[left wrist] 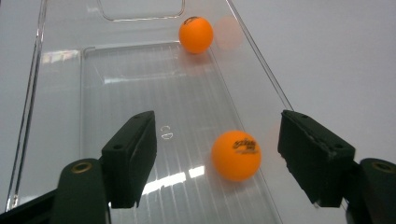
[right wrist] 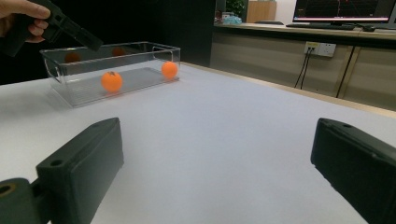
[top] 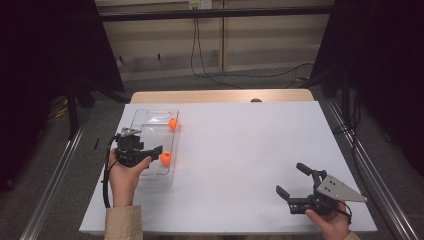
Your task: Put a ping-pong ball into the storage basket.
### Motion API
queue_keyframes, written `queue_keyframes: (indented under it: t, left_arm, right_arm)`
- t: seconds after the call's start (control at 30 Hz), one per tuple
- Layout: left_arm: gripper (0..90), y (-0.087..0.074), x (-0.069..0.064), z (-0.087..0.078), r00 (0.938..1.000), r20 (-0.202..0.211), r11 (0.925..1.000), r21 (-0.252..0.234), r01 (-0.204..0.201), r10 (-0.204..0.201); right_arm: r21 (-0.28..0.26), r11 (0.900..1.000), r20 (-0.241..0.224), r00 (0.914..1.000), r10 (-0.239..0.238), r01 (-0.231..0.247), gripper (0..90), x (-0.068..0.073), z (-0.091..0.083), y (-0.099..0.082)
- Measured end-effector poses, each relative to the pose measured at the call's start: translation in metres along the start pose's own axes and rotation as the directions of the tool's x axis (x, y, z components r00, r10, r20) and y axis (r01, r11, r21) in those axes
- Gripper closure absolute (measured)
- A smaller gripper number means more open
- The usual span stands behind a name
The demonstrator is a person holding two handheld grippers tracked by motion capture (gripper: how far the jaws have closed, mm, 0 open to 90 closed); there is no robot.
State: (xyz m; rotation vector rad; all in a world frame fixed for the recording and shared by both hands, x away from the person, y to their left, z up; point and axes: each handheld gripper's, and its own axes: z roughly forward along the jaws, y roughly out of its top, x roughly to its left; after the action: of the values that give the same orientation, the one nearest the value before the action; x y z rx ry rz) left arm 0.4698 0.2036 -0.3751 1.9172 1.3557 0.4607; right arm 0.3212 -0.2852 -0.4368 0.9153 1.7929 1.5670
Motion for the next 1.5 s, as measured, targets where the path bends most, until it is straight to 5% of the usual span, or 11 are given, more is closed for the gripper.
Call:
queue_keyframes:
  t: [0.77,1.5]
  left_arm:
    - [4.7,-0.002,-0.003,-0.007,1.0,-0.007,0.9987,-0.051,0.001,-0.002]
    - [3.4,-0.007,-0.008,-0.017,0.9981,0.058,0.988,-0.154,-0.015,0.024]
  right_arm:
    - [-0.003,1.0,0.0,1.0,0.0,0.0,1.8,-0.001,0.002,0.001]
    - [-0.002,1.0,-0.01,0.9999,-0.007,0.007,1.8,-0.002,0.003,0.002]
